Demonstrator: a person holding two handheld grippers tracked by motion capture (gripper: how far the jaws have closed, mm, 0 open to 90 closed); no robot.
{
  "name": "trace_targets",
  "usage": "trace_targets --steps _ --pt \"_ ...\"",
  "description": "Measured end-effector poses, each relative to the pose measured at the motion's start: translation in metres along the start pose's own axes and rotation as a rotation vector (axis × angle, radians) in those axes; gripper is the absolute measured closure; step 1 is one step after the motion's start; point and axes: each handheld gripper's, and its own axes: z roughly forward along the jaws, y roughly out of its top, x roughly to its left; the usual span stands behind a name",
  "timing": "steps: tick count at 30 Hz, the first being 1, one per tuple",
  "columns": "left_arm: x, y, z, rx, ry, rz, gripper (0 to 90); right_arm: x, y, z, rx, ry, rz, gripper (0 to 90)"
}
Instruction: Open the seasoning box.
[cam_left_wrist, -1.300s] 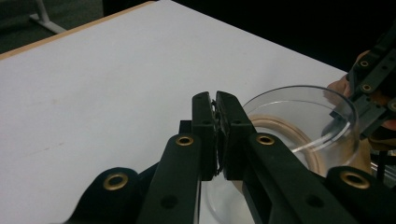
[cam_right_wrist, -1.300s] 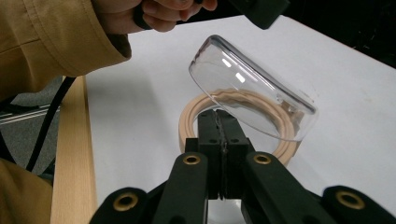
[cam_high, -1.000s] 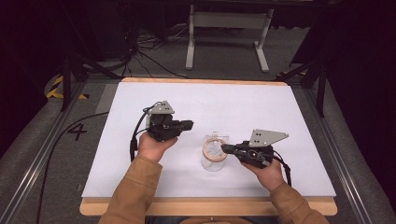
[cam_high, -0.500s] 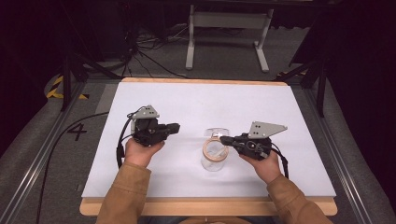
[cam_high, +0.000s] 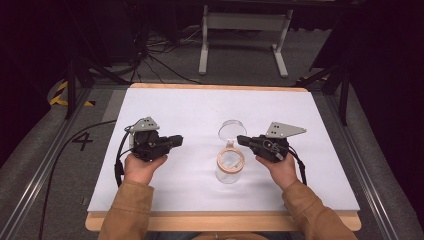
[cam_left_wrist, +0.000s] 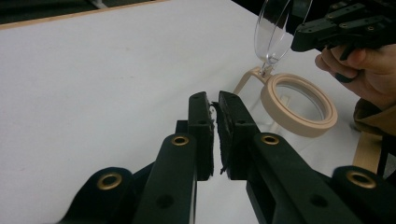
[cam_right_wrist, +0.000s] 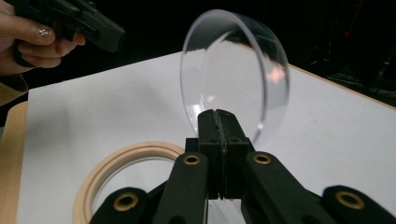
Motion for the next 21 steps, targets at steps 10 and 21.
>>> trace_targets --steps 10,21 --pt "0.001 0.002 -0.002 -0.013 -0.026 -0.01 79.1 0.004 0.004 -0.005 0.002 0.022 -0.027 89.7" --pt "-0.003 0.01 0.003 -0.007 -0.045 0.035 72.5 -0.01 0.012 -0.048 -0.02 -0.017 -0.017 87.0"
